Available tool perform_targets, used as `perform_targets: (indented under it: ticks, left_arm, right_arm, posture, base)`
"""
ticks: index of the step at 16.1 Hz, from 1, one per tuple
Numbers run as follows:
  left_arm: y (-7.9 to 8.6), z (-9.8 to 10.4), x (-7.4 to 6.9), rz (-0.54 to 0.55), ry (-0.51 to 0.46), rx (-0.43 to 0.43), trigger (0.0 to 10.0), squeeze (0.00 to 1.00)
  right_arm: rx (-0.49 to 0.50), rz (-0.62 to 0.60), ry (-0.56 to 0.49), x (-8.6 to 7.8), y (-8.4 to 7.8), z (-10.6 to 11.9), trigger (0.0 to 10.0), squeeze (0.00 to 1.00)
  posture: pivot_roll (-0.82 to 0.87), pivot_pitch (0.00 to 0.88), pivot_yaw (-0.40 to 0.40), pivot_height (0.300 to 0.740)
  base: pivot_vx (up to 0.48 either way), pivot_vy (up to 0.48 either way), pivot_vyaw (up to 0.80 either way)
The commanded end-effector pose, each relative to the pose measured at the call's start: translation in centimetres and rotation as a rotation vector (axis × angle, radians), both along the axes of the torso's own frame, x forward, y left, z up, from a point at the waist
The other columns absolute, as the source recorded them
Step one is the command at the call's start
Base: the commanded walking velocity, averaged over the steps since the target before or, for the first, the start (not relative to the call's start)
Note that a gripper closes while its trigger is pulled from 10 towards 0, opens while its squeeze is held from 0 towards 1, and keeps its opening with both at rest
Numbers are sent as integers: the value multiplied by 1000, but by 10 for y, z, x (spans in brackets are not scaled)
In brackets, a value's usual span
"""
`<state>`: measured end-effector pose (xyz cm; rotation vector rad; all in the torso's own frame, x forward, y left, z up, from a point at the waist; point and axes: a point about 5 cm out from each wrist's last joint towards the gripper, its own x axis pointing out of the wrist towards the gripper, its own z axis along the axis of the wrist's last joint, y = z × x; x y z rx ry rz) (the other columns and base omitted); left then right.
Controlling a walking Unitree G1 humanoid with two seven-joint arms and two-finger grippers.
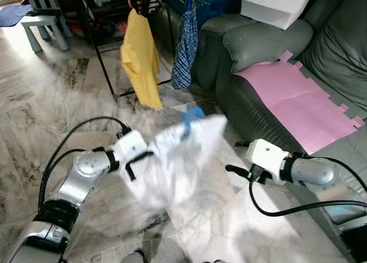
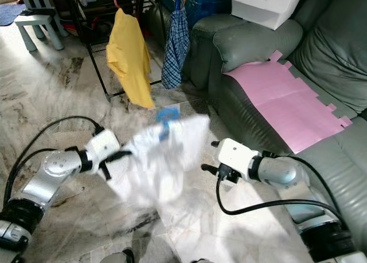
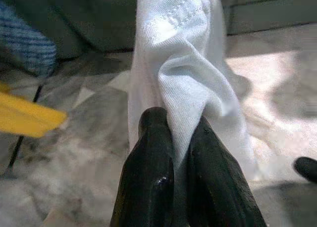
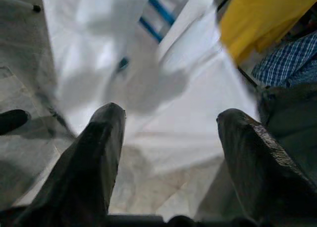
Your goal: Hang hanger
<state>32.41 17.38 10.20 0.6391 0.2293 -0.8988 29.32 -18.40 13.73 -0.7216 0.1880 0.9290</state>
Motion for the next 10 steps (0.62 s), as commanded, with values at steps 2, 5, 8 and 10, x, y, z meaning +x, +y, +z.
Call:
perform_targets:
  ticks: [2, 5, 8, 10]
  left_arm:
    - [-4, 4, -3, -110, -44, 16, 0, 0]
    - [-1, 1, -5, -136, -41, 44, 0, 0]
    - [6, 4, -5, -158, -40, 15, 0, 0]
    - [6, 7, -7, -190, -49, 10, 0, 0]
  right_arm:
    - [25, 14, 9, -4, -7, 1, 10000, 1000]
    - [75, 38, -6, -7, -5, 6, 10000, 1000]
    - [120, 11, -42, -3, -21, 22, 10000, 1000]
    - [120, -13, -44, 1, -34, 29, 10000, 1000]
  posture:
    - [-80, 152, -17, 740]
    - [-81, 152, -17, 740]
    - [-89, 154, -20, 740]
    - [-92, 157, -22, 740]
  base:
    - [0, 0, 0]
    - [0, 0, 0]
    - [0, 0, 0]
    - [0, 0, 0]
